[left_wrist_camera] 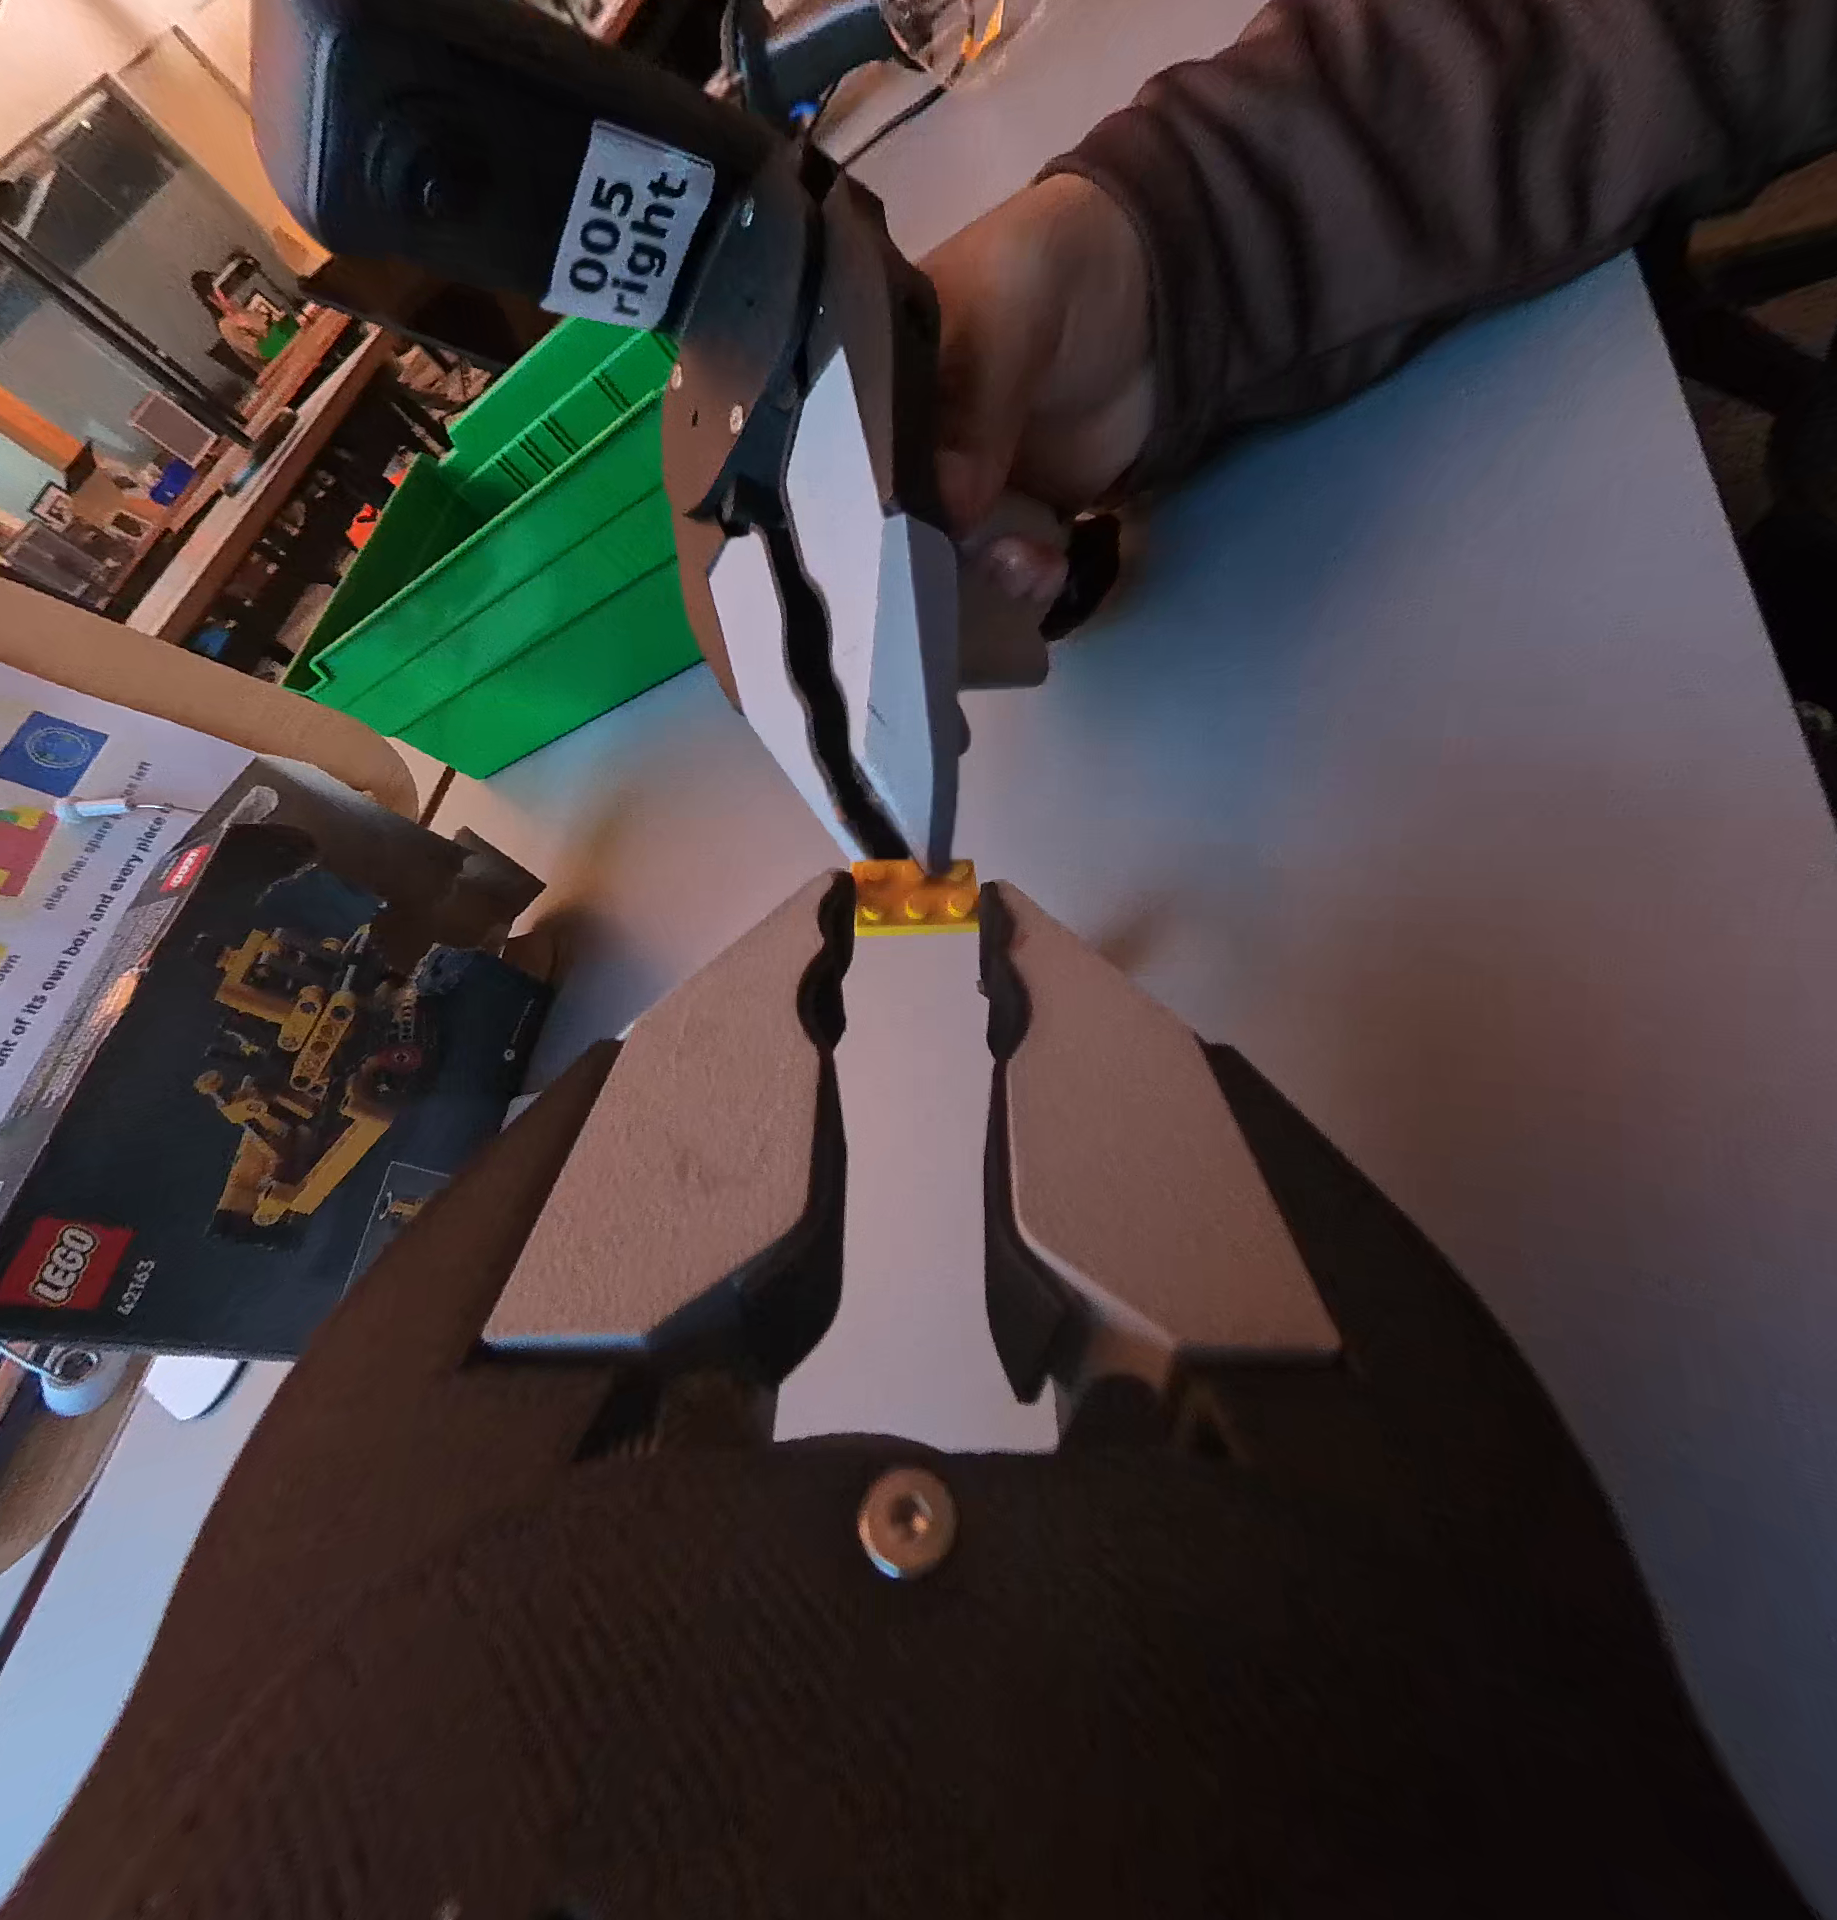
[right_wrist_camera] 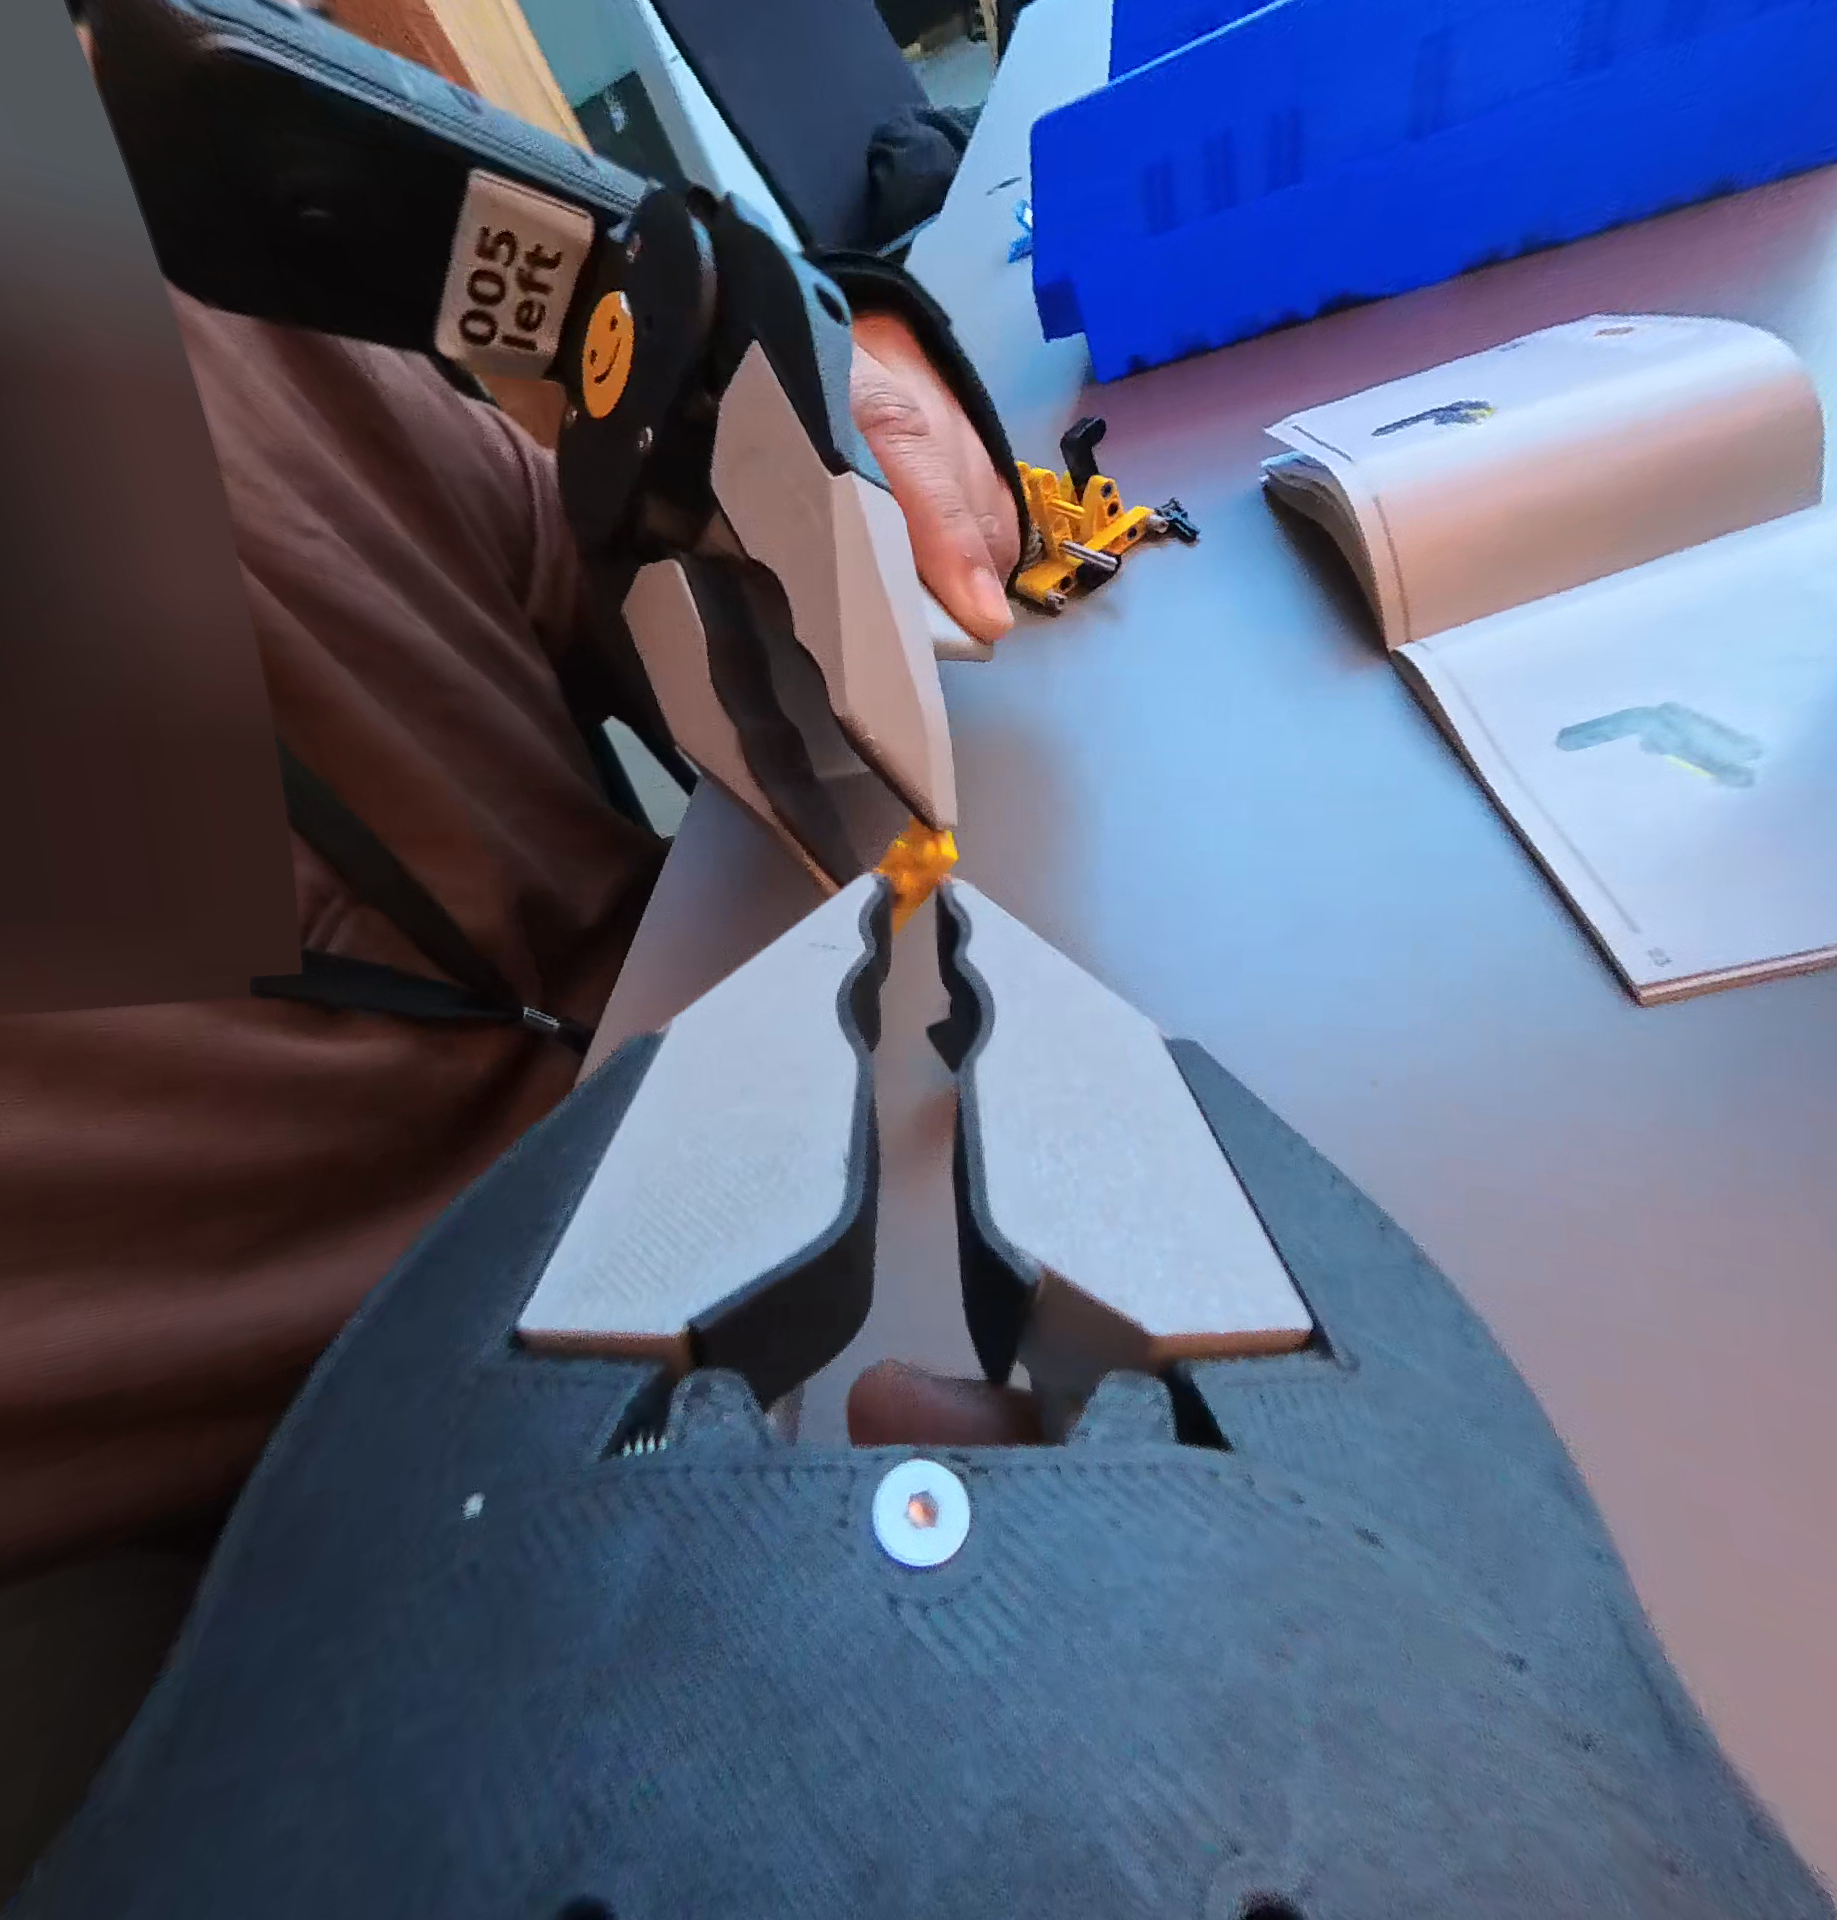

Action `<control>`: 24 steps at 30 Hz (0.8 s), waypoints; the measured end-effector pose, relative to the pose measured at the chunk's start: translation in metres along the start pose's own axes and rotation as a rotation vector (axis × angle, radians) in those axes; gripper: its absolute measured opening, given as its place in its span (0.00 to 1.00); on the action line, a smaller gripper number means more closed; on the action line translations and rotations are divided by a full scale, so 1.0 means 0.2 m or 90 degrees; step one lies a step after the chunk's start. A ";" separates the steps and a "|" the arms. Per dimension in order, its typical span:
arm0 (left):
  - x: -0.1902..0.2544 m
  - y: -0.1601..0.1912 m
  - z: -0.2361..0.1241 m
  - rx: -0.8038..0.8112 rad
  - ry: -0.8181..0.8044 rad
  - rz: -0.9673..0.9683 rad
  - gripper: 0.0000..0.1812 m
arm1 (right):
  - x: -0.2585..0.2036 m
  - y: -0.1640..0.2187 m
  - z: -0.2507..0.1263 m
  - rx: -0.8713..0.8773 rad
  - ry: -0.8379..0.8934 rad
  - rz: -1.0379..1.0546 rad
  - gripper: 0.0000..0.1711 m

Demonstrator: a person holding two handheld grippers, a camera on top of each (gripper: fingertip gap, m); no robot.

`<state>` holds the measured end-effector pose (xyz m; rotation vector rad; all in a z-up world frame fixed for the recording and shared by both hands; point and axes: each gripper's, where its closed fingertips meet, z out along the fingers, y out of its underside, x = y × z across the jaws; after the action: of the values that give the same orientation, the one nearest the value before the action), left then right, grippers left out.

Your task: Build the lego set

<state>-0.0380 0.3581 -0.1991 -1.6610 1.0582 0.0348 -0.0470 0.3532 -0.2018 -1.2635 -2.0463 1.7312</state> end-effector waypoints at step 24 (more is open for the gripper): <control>-0.03 0.10 0.00 -0.011 0.138 -0.412 0.12 | 0.04 -0.01 0.05 -0.119 0.288 -0.445 0.07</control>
<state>-0.0548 0.3620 -0.2109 -1.9845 0.6301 -0.5701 -0.0592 0.3516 -0.2051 -0.7346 -2.0417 0.8740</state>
